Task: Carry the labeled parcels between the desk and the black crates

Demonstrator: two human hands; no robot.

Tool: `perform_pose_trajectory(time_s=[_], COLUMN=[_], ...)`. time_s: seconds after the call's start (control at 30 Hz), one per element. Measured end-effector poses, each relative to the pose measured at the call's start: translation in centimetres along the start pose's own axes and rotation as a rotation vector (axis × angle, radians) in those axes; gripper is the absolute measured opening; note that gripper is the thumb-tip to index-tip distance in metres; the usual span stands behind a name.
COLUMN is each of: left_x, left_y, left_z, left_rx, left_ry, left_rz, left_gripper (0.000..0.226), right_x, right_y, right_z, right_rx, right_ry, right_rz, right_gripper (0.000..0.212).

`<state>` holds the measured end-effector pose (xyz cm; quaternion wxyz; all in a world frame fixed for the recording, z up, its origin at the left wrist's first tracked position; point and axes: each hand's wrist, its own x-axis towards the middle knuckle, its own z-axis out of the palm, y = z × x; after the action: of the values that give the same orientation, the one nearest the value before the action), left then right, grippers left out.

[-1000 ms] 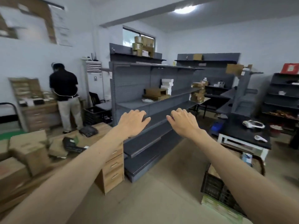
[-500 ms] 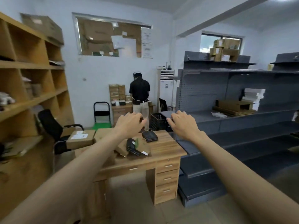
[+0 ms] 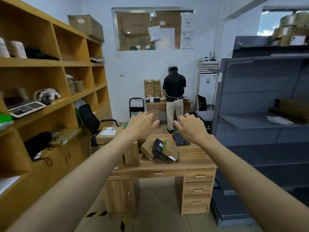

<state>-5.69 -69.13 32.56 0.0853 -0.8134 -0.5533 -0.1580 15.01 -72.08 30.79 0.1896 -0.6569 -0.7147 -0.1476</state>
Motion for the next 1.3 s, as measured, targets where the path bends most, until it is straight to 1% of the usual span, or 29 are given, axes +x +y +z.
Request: perform_pose_trajectory(time_s=[0.17, 0.37, 0.5, 0.67, 0.87, 1.0, 1.2, 1.3], left_x=[4.8, 12.4, 19.5, 27.2, 32.8, 36.4, 42.4, 45.6], left_y=[-0.2, -1.5, -3.4, -4.8, -6.7, -7.8, -8.1, -7.8], left_z=[3.5, 6.4, 7.8, 10.7, 15.7, 18.6, 23.1, 24.9], left_rx=[-0.034, -0.028, -0.057, -0.088, -0.074, -0.089, -0.029, -0.005], left_ry=[-0.009, -0.042, -0.012, 0.025, -0.027, -0.032, -0.075, -0.07], left_rz=[-0.013, 0.032, 0.041, 0.056, 0.055, 0.042, 0.038, 0.021], left_gripper=[0.052, 0.05, 0.052, 0.05, 0.054, 0.053, 0.056, 0.054], right_x=[4.0, 11.8, 18.1, 24.5, 29.0, 32.3, 37.9, 41.0], right_y=[2.2, 4.0, 5.2, 7.2, 9.0, 10.1, 12.9, 15.0], right_z=[3.6, 6.8, 8.5, 12.2, 17.4, 20.8, 25.7, 28.2], right_rx=[0.008, -0.009, -0.029, -0.049, -0.055, -0.046, -0.012, -0.009], right_ry=[-0.011, -0.052, -0.06, -0.026, -0.074, -0.114, -0.113, -0.112], right_rz=[-0.003, 0.004, 0.006, 0.029, 0.044, 0.042, 0.027, 0.023], right_gripper=[0.045, 0.043, 0.042, 0.041, 0.041, 0.043, 0.045, 0.044])
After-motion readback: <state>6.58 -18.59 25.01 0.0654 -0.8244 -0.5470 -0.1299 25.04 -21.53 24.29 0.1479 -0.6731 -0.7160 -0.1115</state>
